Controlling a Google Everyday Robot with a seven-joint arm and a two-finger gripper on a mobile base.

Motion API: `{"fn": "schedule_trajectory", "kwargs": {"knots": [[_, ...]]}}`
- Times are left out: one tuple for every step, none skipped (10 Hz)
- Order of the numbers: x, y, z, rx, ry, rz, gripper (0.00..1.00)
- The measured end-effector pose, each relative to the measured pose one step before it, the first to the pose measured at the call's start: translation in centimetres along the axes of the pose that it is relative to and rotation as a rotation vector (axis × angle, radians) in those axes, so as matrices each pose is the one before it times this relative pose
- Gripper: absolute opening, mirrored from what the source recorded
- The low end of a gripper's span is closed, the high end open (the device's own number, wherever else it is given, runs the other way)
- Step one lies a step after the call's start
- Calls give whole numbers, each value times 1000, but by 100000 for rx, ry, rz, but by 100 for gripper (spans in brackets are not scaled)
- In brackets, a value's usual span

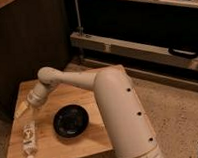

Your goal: Place the bottle in the ceramic bowl

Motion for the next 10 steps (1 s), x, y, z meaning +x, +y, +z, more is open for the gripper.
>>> {"fn": "schedule_trajectory", "kwargs": {"knots": [[391, -72, -204, 1095, 7, 492, 65], [621, -461, -496, -629, -1108, 1319, 65], [437, -573, -517, -790, -1095, 1161, 65], [355, -467, -289, -648, -749, 774, 65], [293, -209, 136, -246, -22, 328, 65], [218, -91, 263, 438, 368, -51, 65], [275, 21, 393, 580, 616, 202, 65], [699, -69, 1249, 2900, 1987, 479, 65], [325, -339, 466, 1534, 733, 587, 65], [266, -270, 315, 1469, 545, 507, 65]]}}
